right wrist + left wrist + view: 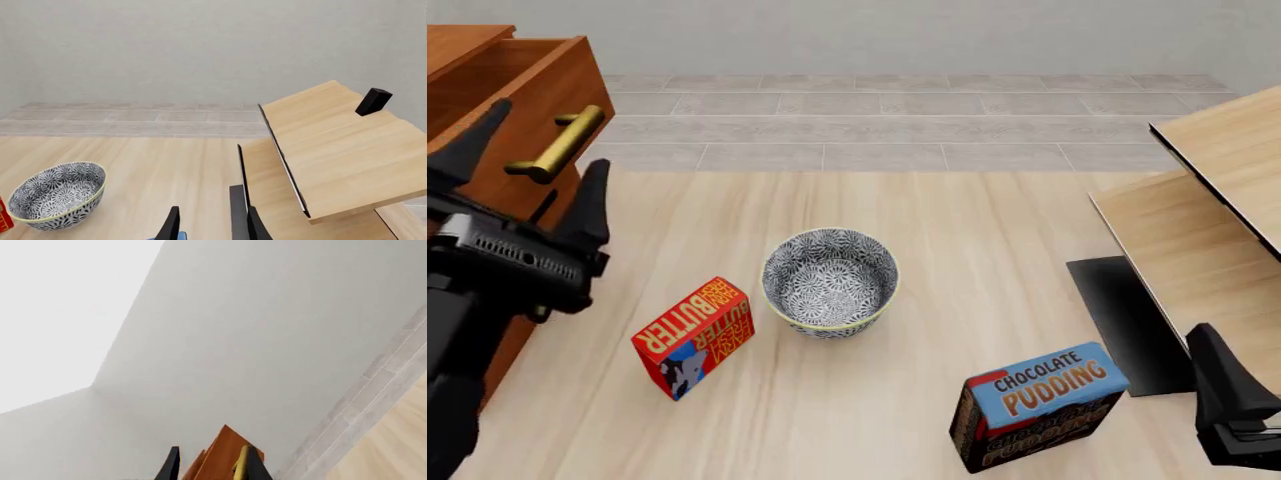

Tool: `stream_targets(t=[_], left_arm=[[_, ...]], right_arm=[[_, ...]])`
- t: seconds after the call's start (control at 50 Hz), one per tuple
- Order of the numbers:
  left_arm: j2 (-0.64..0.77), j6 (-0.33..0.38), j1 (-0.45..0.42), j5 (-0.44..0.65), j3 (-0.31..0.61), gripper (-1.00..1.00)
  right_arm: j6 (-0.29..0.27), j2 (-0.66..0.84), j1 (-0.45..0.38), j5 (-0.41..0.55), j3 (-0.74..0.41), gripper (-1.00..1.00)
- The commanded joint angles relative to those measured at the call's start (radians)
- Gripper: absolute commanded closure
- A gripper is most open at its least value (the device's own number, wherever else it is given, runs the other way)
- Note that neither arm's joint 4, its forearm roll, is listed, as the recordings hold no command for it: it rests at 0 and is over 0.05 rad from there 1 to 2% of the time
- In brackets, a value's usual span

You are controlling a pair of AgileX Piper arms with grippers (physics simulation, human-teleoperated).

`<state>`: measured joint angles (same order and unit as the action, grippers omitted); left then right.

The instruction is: Close the top drawer of the cabinet.

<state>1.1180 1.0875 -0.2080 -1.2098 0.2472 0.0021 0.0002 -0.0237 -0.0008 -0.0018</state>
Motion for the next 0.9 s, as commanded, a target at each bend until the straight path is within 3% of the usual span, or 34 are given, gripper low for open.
stream_targets(t=[0.02,0.14,0.38,0.9], left_arm=[[0.030,0.083,0.015,-0.010,0.019,-1.00],[0.094,0.121,0.018,-0.010,0.043,-1.00],[0.182,0.119,0.028,-0.010,0.076,-1.00],[0.238,0.134,0.065,-0.010,0.086,-1.00]], right_arm=[[0.001,0.000,0.001,-0.002,0.000,-1.00],[0.004,0.000,0.003,-0.003,-0.002,-1.00],[0.002,0.000,-0.002,-0.004,-0.002,-1.00],[0.004,0.000,0.003,-0.002,-0.009,-1.00]])
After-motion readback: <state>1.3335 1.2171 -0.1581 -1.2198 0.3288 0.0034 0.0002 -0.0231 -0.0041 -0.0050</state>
